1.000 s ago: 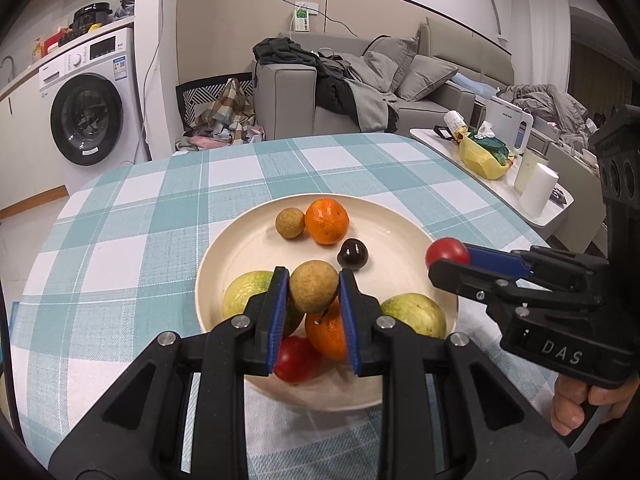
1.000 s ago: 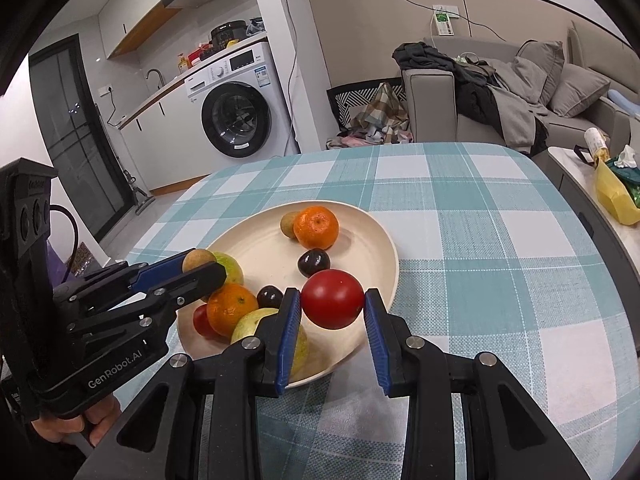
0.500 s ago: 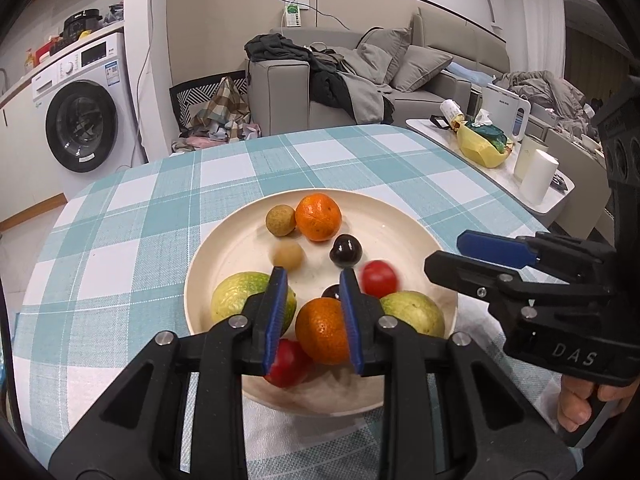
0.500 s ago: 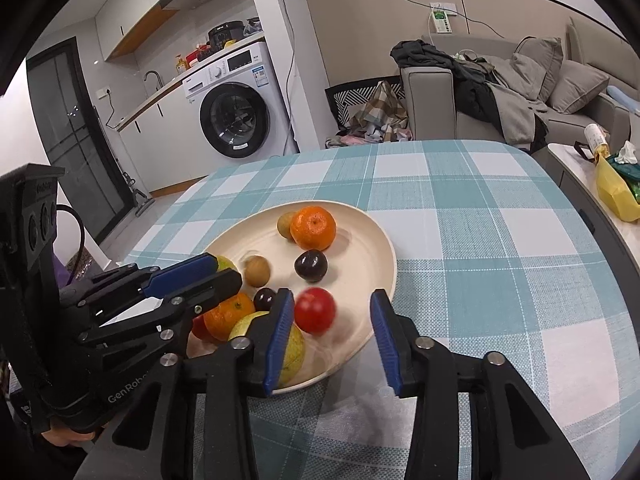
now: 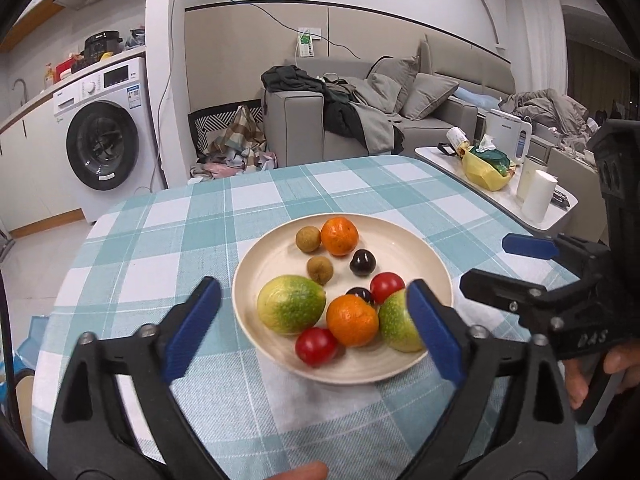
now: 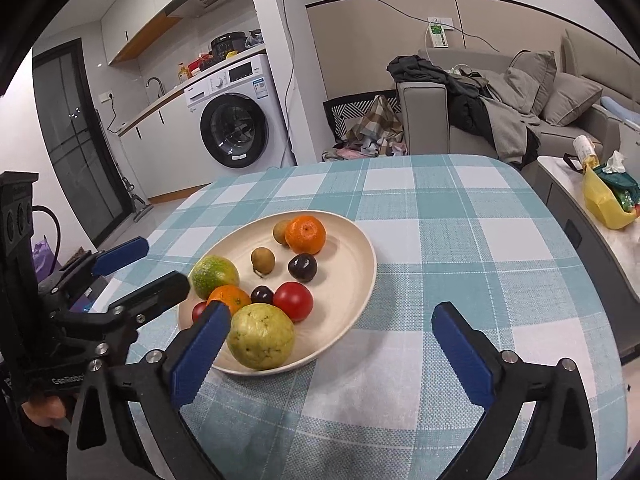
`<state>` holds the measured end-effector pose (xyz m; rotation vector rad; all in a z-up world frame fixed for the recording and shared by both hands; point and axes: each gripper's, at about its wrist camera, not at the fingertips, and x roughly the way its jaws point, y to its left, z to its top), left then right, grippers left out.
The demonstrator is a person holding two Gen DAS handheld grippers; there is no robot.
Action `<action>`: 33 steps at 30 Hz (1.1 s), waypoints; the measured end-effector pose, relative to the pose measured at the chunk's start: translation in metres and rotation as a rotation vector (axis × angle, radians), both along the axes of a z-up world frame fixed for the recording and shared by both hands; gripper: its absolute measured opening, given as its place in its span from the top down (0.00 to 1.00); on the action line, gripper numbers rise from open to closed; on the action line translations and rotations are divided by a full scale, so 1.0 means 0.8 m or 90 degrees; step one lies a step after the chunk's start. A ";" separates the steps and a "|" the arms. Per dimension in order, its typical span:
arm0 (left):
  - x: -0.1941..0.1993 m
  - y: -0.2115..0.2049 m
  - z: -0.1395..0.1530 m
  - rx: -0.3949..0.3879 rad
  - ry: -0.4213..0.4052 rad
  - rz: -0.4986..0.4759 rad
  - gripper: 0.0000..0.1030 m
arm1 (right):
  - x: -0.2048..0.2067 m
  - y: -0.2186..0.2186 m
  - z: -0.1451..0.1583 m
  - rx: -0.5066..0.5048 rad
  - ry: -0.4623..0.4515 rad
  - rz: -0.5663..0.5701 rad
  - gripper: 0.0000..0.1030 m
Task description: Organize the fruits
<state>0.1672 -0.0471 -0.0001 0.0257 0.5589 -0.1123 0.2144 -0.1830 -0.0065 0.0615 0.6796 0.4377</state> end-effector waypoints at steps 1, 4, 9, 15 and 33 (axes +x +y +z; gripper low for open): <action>-0.006 0.003 0.000 -0.002 -0.006 0.005 0.01 | -0.002 -0.001 0.000 -0.005 -0.001 -0.002 0.00; -0.018 0.012 0.000 -0.016 -0.007 0.014 0.01 | -0.006 -0.003 -0.001 -0.004 -0.004 0.003 0.00; -0.037 0.030 -0.003 -0.042 -0.016 0.033 0.01 | -0.017 -0.009 0.001 0.015 -0.022 0.013 0.00; -0.060 0.043 -0.008 -0.056 -0.033 0.053 0.01 | -0.033 -0.008 0.007 0.030 -0.057 0.035 0.00; -0.063 0.044 -0.011 -0.056 -0.044 0.069 0.01 | -0.063 0.004 0.010 0.008 -0.133 0.060 0.00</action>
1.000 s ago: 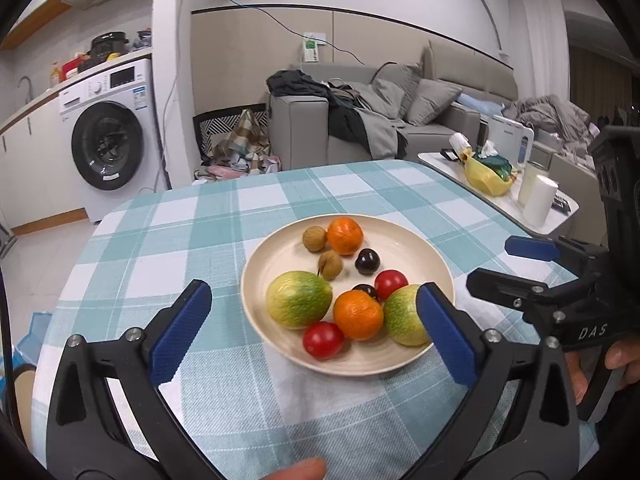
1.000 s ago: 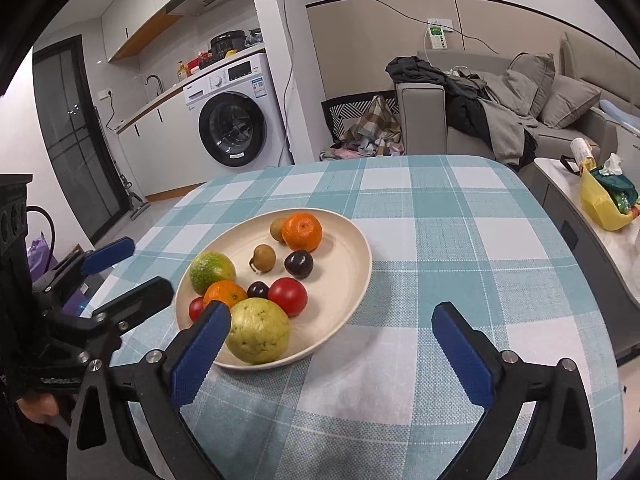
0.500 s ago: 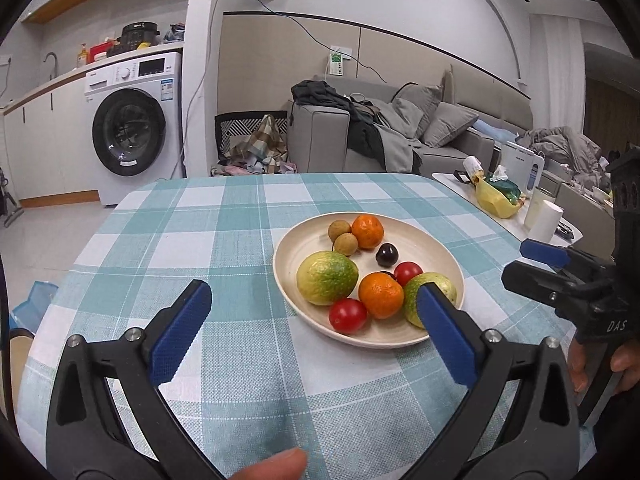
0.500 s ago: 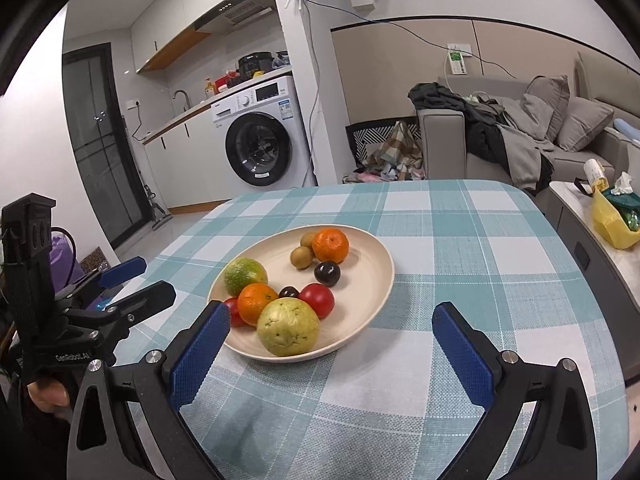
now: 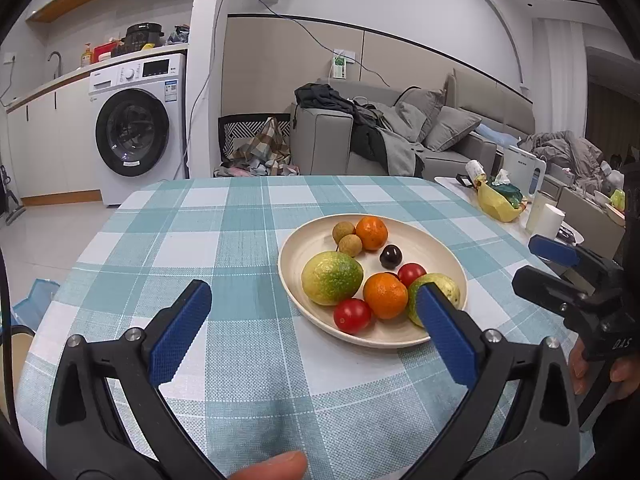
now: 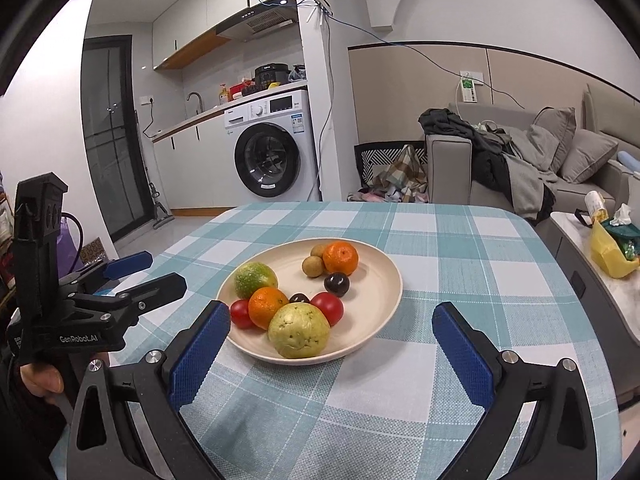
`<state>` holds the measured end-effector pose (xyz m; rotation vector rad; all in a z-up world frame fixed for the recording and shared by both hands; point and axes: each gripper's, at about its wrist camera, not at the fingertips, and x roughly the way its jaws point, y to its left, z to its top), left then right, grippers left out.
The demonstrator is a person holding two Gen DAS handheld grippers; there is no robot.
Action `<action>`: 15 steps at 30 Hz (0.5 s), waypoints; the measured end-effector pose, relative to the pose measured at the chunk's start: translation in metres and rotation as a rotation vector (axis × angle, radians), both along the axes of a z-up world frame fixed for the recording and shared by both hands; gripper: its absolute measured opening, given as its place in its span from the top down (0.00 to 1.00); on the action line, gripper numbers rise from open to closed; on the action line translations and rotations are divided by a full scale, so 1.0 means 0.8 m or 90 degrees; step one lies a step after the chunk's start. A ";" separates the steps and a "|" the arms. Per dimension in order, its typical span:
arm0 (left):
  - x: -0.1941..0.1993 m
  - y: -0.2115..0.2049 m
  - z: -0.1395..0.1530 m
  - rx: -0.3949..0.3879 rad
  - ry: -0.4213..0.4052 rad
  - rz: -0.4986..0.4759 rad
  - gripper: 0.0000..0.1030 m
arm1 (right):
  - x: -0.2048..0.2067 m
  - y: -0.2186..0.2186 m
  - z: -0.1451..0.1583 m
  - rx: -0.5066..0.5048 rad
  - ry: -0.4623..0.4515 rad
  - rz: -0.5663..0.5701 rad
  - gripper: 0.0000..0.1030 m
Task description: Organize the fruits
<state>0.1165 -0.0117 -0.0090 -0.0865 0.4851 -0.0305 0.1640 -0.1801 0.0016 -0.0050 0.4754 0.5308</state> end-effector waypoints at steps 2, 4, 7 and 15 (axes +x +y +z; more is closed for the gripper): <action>-0.001 -0.001 0.000 0.003 -0.001 -0.003 0.01 | -0.002 0.000 0.001 0.002 -0.003 0.001 0.00; -0.001 -0.002 0.001 0.003 -0.003 -0.002 0.01 | -0.004 -0.001 0.002 0.004 -0.008 0.000 0.00; 0.000 -0.002 0.001 0.001 -0.003 -0.001 0.01 | -0.006 -0.001 0.003 0.004 -0.016 -0.003 0.00; -0.001 -0.003 0.002 0.004 -0.010 -0.003 0.01 | -0.008 0.002 0.003 -0.005 -0.022 -0.001 0.00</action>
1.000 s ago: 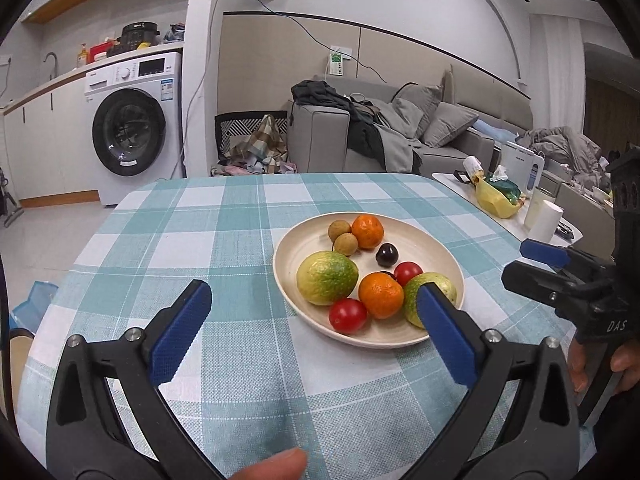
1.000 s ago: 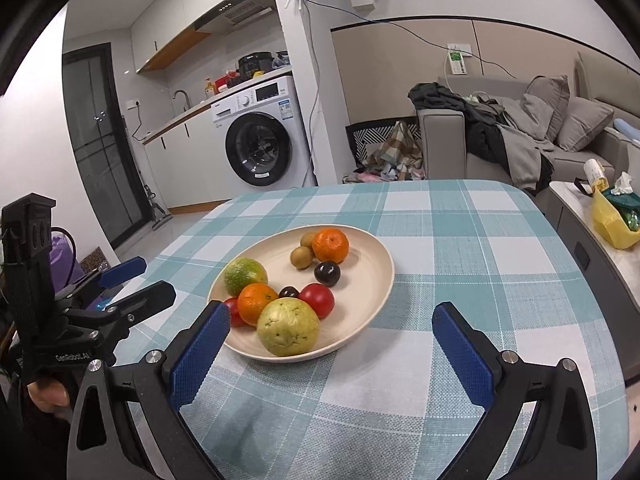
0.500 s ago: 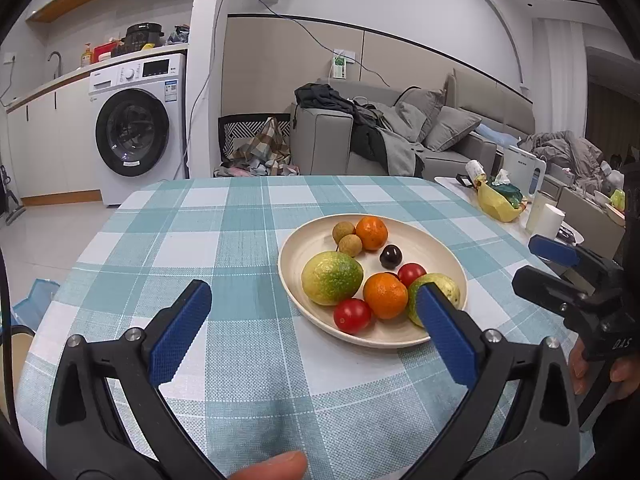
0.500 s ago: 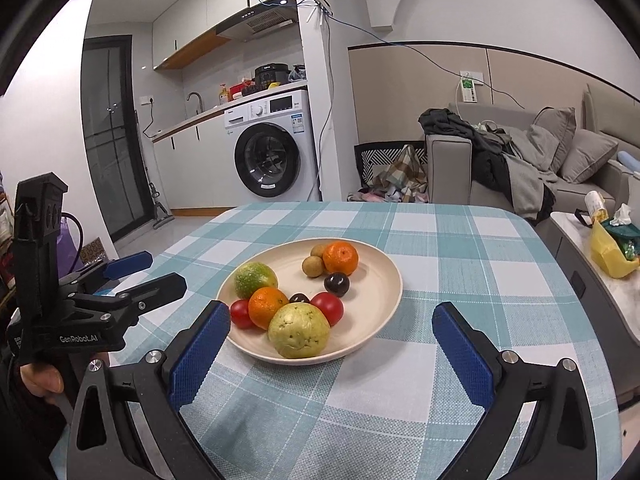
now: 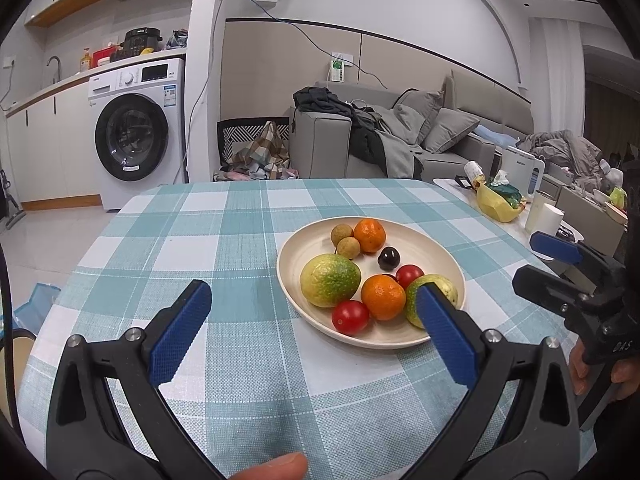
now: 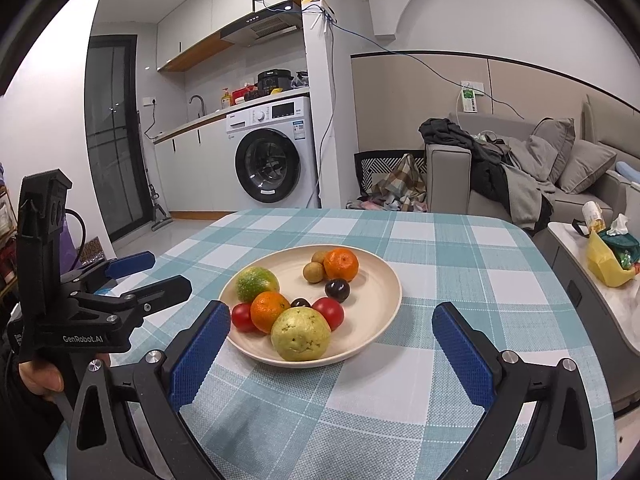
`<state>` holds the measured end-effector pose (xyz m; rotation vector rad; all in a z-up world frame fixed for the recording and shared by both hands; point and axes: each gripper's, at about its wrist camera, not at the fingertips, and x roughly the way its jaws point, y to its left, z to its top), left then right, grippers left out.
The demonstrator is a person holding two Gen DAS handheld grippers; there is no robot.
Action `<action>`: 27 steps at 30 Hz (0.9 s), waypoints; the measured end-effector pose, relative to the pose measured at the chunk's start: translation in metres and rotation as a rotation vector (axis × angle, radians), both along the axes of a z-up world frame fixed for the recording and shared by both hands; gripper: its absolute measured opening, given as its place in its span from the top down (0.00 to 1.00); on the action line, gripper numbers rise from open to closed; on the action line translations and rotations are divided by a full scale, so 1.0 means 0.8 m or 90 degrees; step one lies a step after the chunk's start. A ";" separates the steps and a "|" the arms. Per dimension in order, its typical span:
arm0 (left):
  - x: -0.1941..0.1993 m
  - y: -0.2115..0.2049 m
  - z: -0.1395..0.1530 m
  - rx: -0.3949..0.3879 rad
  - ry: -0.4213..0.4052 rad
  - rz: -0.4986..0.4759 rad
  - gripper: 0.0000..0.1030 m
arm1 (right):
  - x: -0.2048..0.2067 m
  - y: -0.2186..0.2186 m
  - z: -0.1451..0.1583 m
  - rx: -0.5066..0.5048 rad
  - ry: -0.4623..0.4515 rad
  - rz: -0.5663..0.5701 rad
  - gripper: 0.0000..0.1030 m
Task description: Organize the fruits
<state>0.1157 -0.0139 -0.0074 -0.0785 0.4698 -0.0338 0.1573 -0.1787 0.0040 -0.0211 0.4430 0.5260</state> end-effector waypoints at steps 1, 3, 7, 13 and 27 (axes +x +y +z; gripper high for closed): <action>0.000 0.000 0.000 0.001 -0.001 0.000 0.01 | 0.000 0.000 0.000 0.000 0.001 0.000 0.00; 0.000 -0.001 0.000 0.003 -0.002 -0.002 0.01 | 0.000 0.000 0.000 0.000 0.001 0.000 0.00; -0.001 -0.003 0.002 0.007 -0.003 -0.004 0.01 | 0.000 0.000 0.000 0.000 0.000 0.000 0.00; -0.001 -0.004 0.002 0.005 -0.004 -0.003 0.01 | 0.000 0.000 0.000 -0.001 -0.002 0.001 0.00; -0.001 -0.004 0.002 0.006 -0.004 -0.004 0.01 | 0.000 0.001 0.000 -0.001 0.000 0.001 0.00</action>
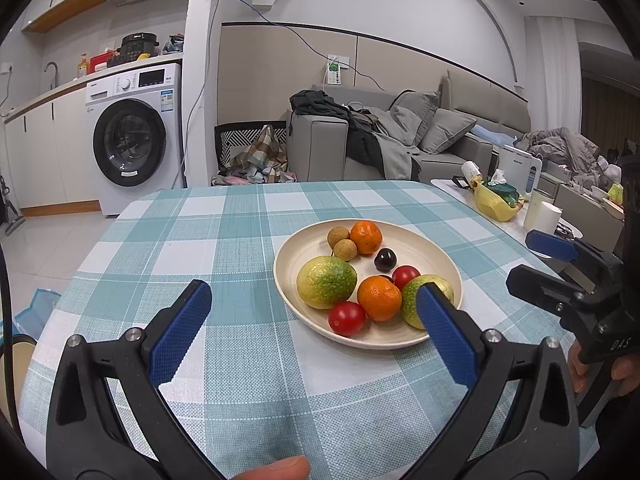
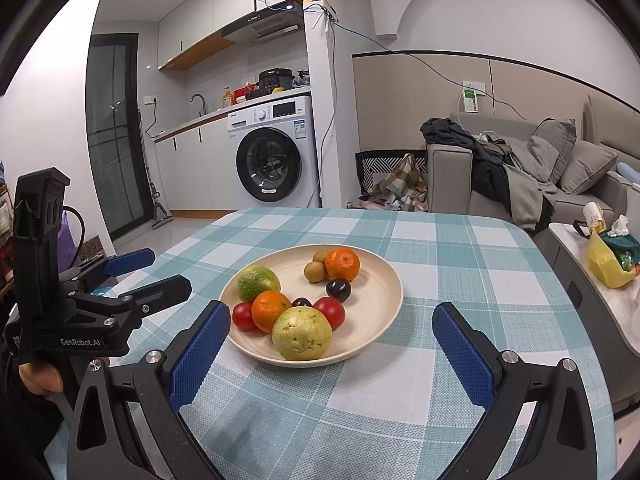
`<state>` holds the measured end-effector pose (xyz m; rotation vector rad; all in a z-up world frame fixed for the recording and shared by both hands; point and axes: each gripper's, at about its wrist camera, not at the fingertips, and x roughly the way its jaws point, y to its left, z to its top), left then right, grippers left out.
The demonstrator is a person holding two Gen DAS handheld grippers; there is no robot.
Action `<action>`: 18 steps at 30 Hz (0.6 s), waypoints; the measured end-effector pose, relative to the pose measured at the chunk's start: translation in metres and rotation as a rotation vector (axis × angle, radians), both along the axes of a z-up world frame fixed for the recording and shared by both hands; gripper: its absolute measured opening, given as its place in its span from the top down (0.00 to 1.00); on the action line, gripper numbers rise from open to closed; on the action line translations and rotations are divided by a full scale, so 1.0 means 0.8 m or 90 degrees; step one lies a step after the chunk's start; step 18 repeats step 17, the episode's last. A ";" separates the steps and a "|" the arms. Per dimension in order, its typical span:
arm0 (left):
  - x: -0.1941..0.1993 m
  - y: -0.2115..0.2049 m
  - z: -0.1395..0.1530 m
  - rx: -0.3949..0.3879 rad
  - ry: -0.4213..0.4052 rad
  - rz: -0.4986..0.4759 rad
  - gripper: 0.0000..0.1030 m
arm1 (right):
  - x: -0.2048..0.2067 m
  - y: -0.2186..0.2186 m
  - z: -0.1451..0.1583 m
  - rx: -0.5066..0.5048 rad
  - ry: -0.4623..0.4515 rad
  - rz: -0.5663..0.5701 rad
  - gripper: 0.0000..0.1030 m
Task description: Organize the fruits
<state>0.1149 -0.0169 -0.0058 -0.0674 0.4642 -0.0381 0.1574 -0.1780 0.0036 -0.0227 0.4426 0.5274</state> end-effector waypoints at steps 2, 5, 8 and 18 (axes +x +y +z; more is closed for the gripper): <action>0.000 -0.001 0.000 0.000 0.001 0.000 0.01 | 0.000 0.000 0.000 -0.001 0.000 0.000 0.00; 0.000 -0.001 0.000 0.000 0.000 0.000 0.01 | 0.000 0.000 0.000 0.000 0.000 0.000 0.00; 0.000 -0.001 0.000 0.000 0.000 -0.001 0.01 | 0.000 0.000 0.000 -0.001 0.000 0.000 0.00; -0.001 -0.001 0.000 -0.001 0.000 0.002 0.01 | 0.000 0.001 0.000 -0.001 0.000 0.001 0.00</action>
